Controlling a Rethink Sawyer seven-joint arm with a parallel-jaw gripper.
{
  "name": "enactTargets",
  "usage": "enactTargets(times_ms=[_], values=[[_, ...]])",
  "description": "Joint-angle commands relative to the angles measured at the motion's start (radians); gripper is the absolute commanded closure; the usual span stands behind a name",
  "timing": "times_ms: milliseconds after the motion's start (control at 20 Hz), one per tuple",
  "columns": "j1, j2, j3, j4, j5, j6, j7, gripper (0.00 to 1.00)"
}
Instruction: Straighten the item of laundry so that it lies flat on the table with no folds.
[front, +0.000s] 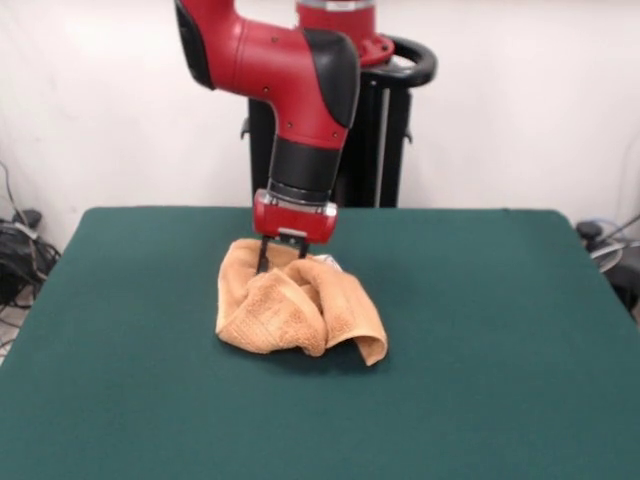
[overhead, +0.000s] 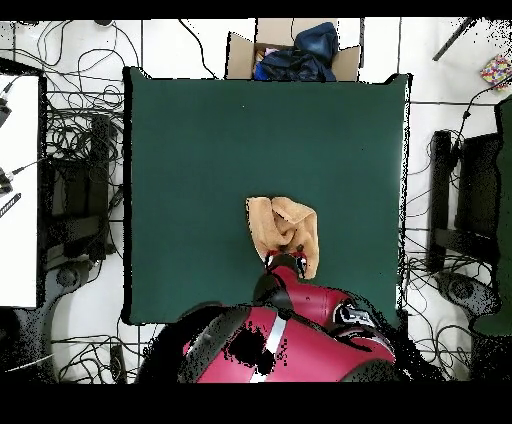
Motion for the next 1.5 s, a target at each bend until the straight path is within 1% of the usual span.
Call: enactTargets(times_ms=[50,100,300,350,550,700,800,850,950,1050,1150,1250,1350,1500], values=[[0.014,0.116,0.020,-0.088,0.046,0.087,0.131,1.00],[0.011,0.110,0.026,-0.084,0.052,0.105,0.134,1.00],[0.000,0.033,0.057,-0.051,0.059,0.188,0.137,1.00],[0.001,0.024,0.060,-0.047,0.060,0.191,0.140,1.00],[0.038,-0.040,0.026,-0.027,0.085,0.229,0.143,1.00],[0.057,-0.042,-0.017,-0.050,0.092,0.241,0.132,1.00],[0.107,0.002,-0.113,-0.090,0.099,0.140,0.120,1.00],[0.120,0.028,-0.146,-0.105,0.107,0.089,0.120,1.00],[0.107,0.068,-0.165,-0.123,0.106,0.032,0.123,1.00],[0.116,0.086,-0.190,-0.124,0.109,-0.006,0.127,1.00],[0.170,0.107,-0.250,-0.097,0.155,-0.075,0.140,1.00],[0.235,0.146,-0.318,-0.054,0.233,-0.170,0.157,1.00],[0.267,0.181,-0.350,-0.022,0.295,-0.236,0.171,1.00],[0.273,0.232,-0.343,-0.028,0.338,-0.281,0.170,1.00]])
